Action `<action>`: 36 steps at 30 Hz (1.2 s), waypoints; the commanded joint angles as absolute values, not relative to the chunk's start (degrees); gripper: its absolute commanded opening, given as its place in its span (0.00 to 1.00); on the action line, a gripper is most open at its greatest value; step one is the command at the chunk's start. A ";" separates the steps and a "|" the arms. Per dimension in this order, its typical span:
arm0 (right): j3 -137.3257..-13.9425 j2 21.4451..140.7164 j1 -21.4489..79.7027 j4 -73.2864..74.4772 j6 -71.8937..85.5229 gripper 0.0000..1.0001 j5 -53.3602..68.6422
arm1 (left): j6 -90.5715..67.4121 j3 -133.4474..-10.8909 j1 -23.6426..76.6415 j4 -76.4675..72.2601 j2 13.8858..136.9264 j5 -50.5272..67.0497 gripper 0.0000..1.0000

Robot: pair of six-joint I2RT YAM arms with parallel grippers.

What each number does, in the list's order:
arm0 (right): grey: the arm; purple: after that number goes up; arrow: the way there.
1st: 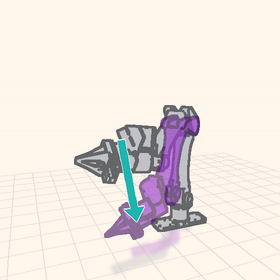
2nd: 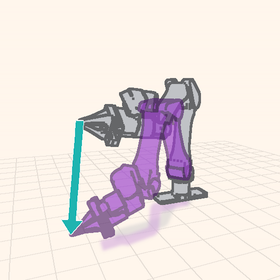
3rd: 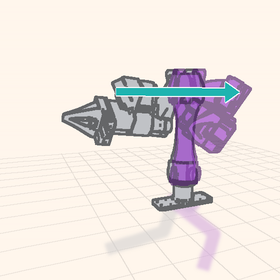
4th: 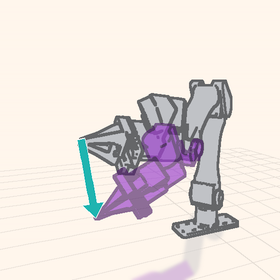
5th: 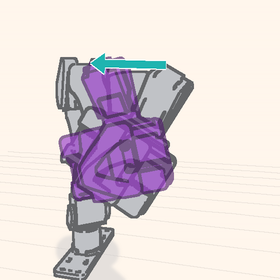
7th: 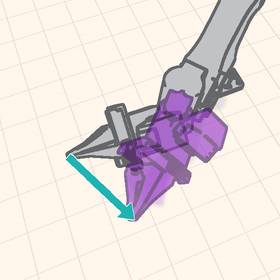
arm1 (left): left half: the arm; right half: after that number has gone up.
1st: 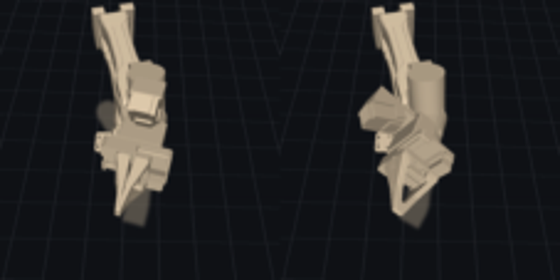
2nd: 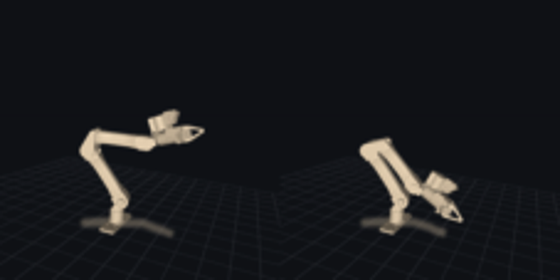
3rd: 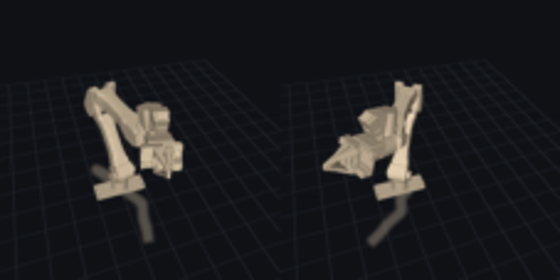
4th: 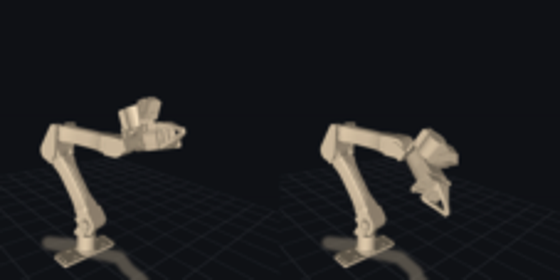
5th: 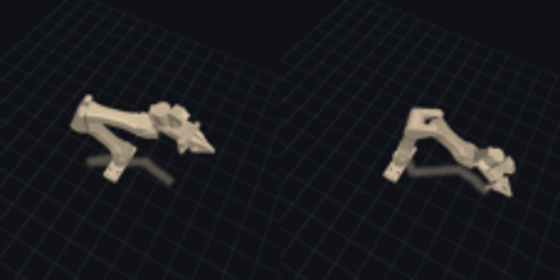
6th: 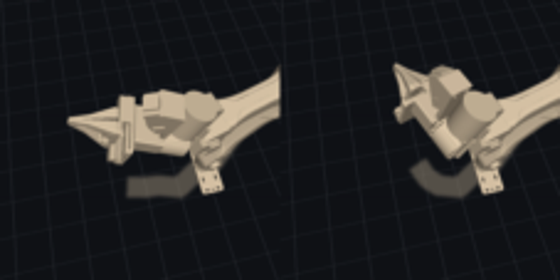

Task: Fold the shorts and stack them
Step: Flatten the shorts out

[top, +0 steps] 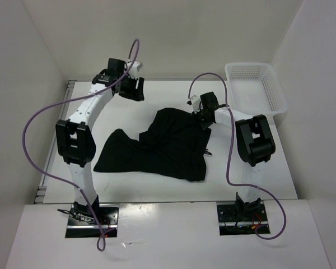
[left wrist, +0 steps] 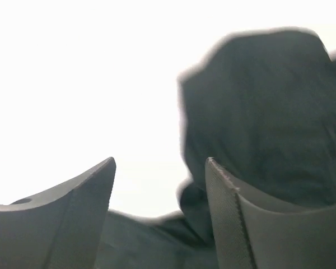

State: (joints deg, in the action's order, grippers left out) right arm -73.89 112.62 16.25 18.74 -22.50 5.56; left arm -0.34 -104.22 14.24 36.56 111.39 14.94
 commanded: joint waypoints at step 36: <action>-73.48 106.71 16.52 21.27 -30.15 0.00 5.89 | 0.00 -110.30 22.86 31.82 131.06 -1.39 0.00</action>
State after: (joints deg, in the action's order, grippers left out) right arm -73.82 112.05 16.25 20.05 -28.53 6.76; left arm -0.38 -111.31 25.56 33.04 134.34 8.71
